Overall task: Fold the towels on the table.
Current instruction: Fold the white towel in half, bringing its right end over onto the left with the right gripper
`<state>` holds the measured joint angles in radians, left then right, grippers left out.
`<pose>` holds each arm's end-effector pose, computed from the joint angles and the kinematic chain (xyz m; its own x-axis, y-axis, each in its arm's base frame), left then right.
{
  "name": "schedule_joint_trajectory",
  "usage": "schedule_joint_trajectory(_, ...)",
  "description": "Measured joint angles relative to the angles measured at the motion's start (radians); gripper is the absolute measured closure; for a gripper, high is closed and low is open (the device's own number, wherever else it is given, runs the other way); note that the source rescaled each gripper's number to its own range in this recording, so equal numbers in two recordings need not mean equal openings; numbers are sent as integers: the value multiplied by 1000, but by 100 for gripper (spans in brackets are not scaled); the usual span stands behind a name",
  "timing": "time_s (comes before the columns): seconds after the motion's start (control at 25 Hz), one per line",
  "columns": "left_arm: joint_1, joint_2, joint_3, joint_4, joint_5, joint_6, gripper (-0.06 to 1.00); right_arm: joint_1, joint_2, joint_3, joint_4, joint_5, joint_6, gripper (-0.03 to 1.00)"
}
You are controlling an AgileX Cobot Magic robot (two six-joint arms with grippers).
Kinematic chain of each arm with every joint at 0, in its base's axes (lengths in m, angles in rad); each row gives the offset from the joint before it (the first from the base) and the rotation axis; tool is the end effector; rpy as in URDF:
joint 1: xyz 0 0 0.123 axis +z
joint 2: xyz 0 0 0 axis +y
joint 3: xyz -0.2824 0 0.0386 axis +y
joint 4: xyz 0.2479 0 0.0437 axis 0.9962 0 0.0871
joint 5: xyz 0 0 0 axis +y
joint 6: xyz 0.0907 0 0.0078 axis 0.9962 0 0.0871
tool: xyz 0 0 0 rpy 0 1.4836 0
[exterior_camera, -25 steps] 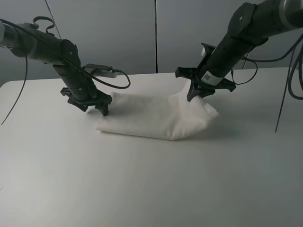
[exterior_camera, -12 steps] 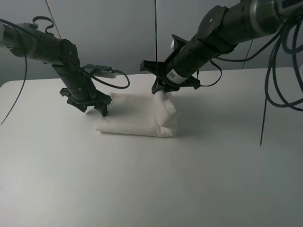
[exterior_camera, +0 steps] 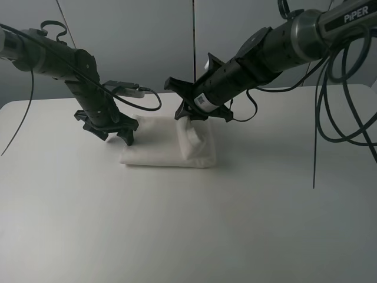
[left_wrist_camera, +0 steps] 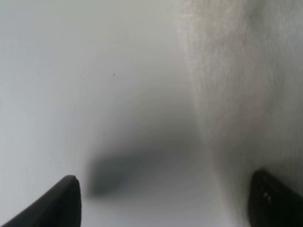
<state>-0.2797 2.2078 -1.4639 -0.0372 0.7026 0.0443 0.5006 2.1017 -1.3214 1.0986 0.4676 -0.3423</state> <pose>0.4127 -0.1208 0.1023 -0.9351 0.2851 -0.2106 0.2958 0.9551 -0.0201 0.3629 0.2403 0.1374 -0.9546 0.1573 -0.2529 -0.0420 0.7696 0.6372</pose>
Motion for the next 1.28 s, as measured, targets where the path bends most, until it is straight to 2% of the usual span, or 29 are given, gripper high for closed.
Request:
schedule_joint_trajectory(0.16, 0, 0, 0, -4, 1, 4, 3, 4, 17, 0, 241, 7, -202, 94)
schedule_joint_trajectory(0.32, 0, 0, 0, -22, 5, 12, 3, 4, 18, 0, 372, 5, -326, 94)
schedule_joint_trajectory(0.76, 0, 0, 0, -49, 8, 38, 3, 4, 32, -2, 454, 5, -372, 94)
schedule_joint_trajectory(1.04, 0, 0, 0, -52, 8, 40, 3, 4, 113, -35, 596, 83, -459, 94)
schedule_joint_trajectory(1.28, 0, 0, -7, -54, 14, 53, 3, 6, 145, -64, 637, 122, -491, 94)
